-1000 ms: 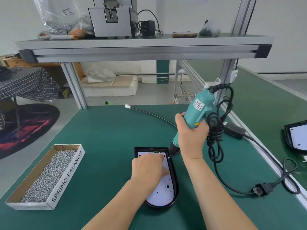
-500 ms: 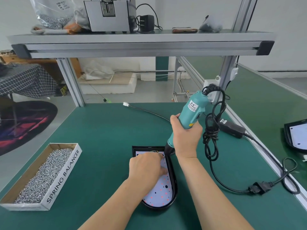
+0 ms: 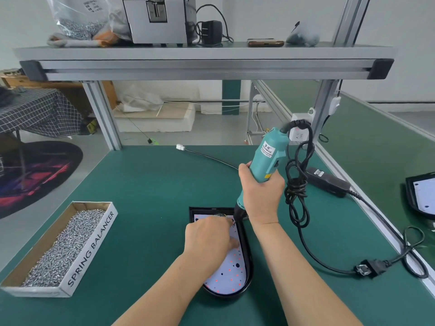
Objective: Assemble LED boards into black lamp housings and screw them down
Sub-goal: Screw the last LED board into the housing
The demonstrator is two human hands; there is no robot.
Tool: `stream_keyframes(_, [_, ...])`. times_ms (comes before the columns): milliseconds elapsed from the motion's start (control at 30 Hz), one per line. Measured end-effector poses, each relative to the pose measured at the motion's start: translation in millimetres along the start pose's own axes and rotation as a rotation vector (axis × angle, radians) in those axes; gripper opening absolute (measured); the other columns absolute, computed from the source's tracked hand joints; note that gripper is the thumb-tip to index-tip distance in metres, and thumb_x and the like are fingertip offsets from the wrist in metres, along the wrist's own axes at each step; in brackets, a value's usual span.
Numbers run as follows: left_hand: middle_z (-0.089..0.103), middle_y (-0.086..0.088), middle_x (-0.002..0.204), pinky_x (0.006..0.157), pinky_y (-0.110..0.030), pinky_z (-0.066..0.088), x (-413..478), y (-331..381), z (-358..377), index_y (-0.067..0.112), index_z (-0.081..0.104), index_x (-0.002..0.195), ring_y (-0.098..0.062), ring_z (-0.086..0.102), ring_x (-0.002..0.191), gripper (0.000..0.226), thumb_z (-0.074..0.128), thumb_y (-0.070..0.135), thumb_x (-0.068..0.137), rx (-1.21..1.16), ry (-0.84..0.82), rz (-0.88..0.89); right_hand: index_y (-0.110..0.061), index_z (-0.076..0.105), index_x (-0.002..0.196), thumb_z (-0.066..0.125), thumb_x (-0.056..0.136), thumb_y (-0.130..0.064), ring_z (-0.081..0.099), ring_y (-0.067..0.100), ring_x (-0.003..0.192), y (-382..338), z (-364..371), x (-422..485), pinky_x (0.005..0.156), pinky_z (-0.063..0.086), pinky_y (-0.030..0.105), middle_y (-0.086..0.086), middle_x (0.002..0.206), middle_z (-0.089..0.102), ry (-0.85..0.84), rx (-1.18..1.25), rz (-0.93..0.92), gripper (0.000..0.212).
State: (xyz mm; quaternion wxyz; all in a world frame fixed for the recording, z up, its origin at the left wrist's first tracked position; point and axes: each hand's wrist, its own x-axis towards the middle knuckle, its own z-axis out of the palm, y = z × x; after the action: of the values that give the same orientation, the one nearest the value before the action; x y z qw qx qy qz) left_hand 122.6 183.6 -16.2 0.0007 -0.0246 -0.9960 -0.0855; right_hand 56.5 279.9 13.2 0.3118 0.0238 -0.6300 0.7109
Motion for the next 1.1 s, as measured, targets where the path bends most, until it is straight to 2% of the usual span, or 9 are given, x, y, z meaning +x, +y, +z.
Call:
stream_keyframes(200, [0.062, 0.004, 0.086, 0.057, -0.026, 0.03, -1, 0, 0, 0.037, 0.061, 0.121, -0.022, 0.058, 0.081, 0.033, 0.06, 0.039, 0.088, -0.01, -0.006, -0.017, 0.01, 0.038, 0.066, 0.066, 0.073, -0.016, 0.031, 0.01, 0.047, 2, 1, 0, 0.043, 0.031, 0.022, -0.001, 0.053, 0.036, -0.027, 0.018, 0.053, 0.039])
stream_keyframes(367, [0.069, 0.005, 0.1, 0.063, -0.027, 0.033, -1, 1, -1, 0.037, 0.062, 0.119, -0.021, 0.065, 0.093, 0.031, 0.06, 0.039, 0.087, -0.018, -0.009, -0.023, 0.009, 0.044, 0.069, 0.068, 0.075, -0.017, 0.035, 0.011, 0.05, -2, -4, -6, 0.048, 0.035, 0.024, -0.002, 0.055, 0.04, -0.011, 0.02, 0.079, 0.037])
stream_keyframes(533, [0.064, 0.005, 0.09, 0.063, -0.026, 0.033, -3, 3, -6, 0.029, 0.064, 0.109, -0.023, 0.065, 0.094, 0.021, 0.06, 0.034, 0.088, -0.019, -0.041, -0.039, -0.027, 0.065, 0.064, 0.075, 0.077, -0.028, 0.052, 0.008, 0.059, -29, -26, -8, 0.059, 0.046, 0.021, -0.013, 0.061, 0.057, 0.075, 0.16, 0.087, 0.016])
stream_keyframes(700, [0.066, 0.006, 0.107, 0.071, -0.028, 0.036, -7, 3, -6, 0.025, 0.059, 0.108, -0.027, 0.064, 0.104, 0.023, 0.061, 0.04, 0.09, -0.077, -0.084, -0.032, -0.032, 0.068, 0.064, 0.075, 0.077, -0.03, 0.055, 0.01, 0.054, -51, -55, -16, 0.057, 0.047, 0.02, -0.008, 0.057, 0.059, 0.252, 0.242, 0.127, 0.015])
stream_keyframes(833, [0.066, 0.001, 0.111, 0.073, -0.025, 0.039, -14, -6, -14, 0.021, 0.058, 0.125, -0.022, 0.061, 0.099, 0.035, 0.063, 0.029, 0.092, -0.419, -0.042, -0.154, -0.025, 0.056, 0.075, 0.076, 0.08, -0.031, 0.053, 0.014, 0.055, -53, -75, -23, 0.062, 0.044, 0.03, -0.003, 0.058, 0.057, 0.439, 0.319, 0.301, 0.022])
stream_keyframes(900, [0.068, -0.003, 0.099, 0.074, -0.026, 0.048, -20, -16, -19, 0.014, 0.059, 0.122, -0.018, 0.064, 0.083, 0.028, 0.06, 0.014, 0.094, -0.79, -0.034, -0.297, -0.02, 0.052, 0.083, 0.076, 0.084, -0.029, 0.052, 0.012, 0.053, -54, -81, -25, 0.058, 0.045, 0.028, -0.006, 0.057, 0.057, 0.491, 0.35, 0.343, 0.025])
stream_keyframes(967, [0.068, -0.016, 0.101, 0.085, -0.033, 0.058, -30, -24, -26, 0.002, 0.057, 0.117, -0.022, 0.073, 0.081, 0.023, 0.05, -0.005, 0.096, -1.292, -0.094, -0.416, -0.017, 0.053, 0.091, 0.075, 0.087, -0.027, 0.053, 0.01, 0.052, -56, -83, -28, 0.054, 0.047, 0.022, -0.01, 0.057, 0.057, 0.499, 0.398, 0.35, 0.025])
stream_keyframes(1033, [0.066, -0.029, 0.106, 0.077, -0.03, 0.063, -38, -30, -31, -0.01, 0.055, 0.111, -0.029, 0.077, 0.084, 0.024, 0.041, -0.02, 0.095, -1.681, -0.099, -0.476, -0.016, 0.053, 0.094, 0.075, 0.087, -0.027, 0.053, 0.008, 0.052, -60, -83, -30, 0.052, 0.048, 0.019, -0.012, 0.057, 0.057, 0.482, 0.45, 0.346, 0.025])
stream_keyframes(1100, [0.069, -0.032, 0.098, 0.066, -0.027, 0.062, -44, -35, -32, -0.015, 0.055, 0.108, -0.034, 0.076, 0.086, 0.027, 0.035, -0.025, 0.093, -1.88, -0.096, -0.499, -0.016, 0.055, 0.093, 0.075, 0.086, -0.027, 0.053, 0.008, 0.053, -64, -80, -32, 0.053, 0.048, 0.019, -0.011, 0.059, 0.057, 0.453, 0.477, 0.339, 0.025])
